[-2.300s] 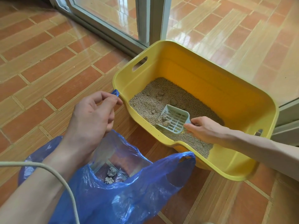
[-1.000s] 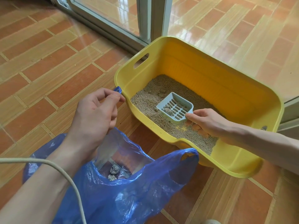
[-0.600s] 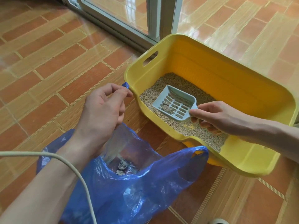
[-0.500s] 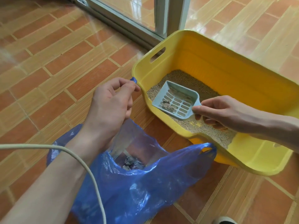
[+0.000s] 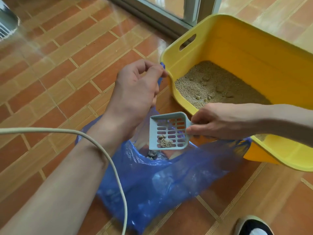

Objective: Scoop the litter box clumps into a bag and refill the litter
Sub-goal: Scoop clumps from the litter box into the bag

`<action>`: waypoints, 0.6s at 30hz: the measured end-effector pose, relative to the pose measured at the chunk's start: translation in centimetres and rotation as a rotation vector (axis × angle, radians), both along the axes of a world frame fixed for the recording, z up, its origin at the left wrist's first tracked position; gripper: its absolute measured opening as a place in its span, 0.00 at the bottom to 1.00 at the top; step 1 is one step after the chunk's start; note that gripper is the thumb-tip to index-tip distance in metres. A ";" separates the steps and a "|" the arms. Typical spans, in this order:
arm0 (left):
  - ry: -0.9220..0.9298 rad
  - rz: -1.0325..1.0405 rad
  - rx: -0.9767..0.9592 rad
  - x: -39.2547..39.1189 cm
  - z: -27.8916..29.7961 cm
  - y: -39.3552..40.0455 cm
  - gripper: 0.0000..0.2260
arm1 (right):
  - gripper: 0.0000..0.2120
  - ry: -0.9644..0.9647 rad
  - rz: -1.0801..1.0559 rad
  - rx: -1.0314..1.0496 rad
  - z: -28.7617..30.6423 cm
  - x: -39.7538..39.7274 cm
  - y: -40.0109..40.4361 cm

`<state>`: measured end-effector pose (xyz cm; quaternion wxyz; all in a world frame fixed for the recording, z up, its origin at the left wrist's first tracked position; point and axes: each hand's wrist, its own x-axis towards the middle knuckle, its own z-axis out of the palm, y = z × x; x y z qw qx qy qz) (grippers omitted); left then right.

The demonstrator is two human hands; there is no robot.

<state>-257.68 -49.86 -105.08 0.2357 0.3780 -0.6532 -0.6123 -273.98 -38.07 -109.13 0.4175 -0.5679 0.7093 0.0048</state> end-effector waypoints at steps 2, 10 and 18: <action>0.002 0.000 0.004 0.3 0.2 0.1 0.09 | 0.21 0.039 0.032 0.003 -0.5 1.3 -0.4; -0.018 0.031 -0.011 0.8 0.5 0.2 0.07 | 0.17 0.324 0.101 -0.101 -5.2 5.6 -1.1; -0.045 0.024 -0.020 0.9 0.0 0.2 0.07 | 0.09 0.547 0.210 -0.265 -5.4 6.8 -0.6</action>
